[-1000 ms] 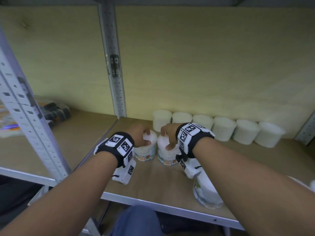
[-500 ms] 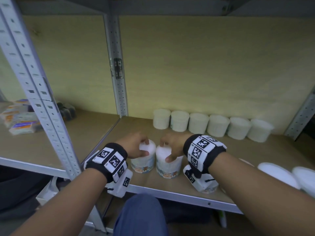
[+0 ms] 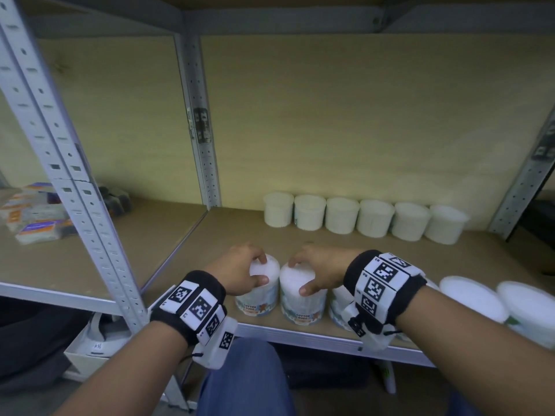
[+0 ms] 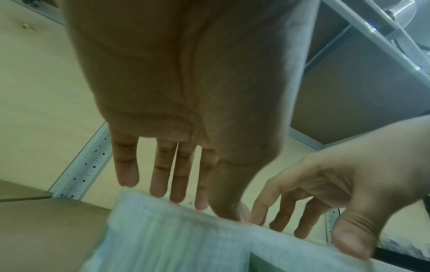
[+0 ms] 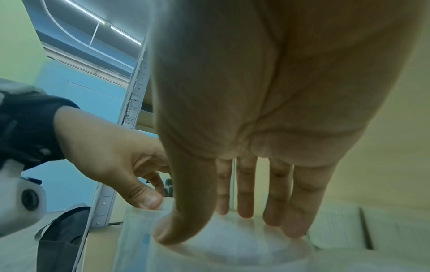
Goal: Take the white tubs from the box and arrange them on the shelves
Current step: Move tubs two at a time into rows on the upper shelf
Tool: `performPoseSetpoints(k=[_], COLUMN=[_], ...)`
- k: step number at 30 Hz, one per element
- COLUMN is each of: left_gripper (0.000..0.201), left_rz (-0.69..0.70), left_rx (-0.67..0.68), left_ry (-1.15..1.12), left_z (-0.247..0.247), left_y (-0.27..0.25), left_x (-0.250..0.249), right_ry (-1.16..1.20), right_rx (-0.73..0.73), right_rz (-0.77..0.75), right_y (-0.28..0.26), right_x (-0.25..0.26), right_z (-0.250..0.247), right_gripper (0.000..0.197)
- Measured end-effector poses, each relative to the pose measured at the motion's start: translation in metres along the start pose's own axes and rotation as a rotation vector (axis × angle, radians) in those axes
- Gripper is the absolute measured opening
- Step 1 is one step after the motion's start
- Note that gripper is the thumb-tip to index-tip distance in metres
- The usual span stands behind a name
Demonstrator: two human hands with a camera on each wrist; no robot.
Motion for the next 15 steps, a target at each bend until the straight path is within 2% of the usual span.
performPoseSetpoints(k=[6, 8, 12, 15], left_gripper=[0.039, 0.037, 0.038, 0.037], left_rz=[-0.009, 0.004, 0.019, 0.044], left_rx=[0.012, -0.003, -0.121, -0.165], left_ry=[-0.008, -0.041, -0.176, -0.228], left_z=[-0.003, -0.007, -0.014, -0.016], left_y=[0.000, 0.002, 0.010, 0.020], left_x=[-0.003, -0.007, -0.024, -0.043], right_ry=[0.090, 0.158, 0.297, 0.316], right_rx=[-0.061, -0.140, -0.320, -0.393], right_rz=[-0.016, -0.014, 0.026, 0.061], right_y=[-0.004, -0.006, -0.020, -0.033], right_x=[-0.007, -0.014, -0.038, -0.064], right_z=[0.000, -0.003, -0.015, -0.022], right_gripper=[0.054, 0.045, 0.029, 0.021])
Point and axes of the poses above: each hand's wrist, its own y-axis towards the middle knuckle, its own z-axis out of the palm, x = y × z, the point moved 3 cm from there along y, towards the middle knuckle, and after that the axes turned 4 degrees about -x, right-handed, at the moved point
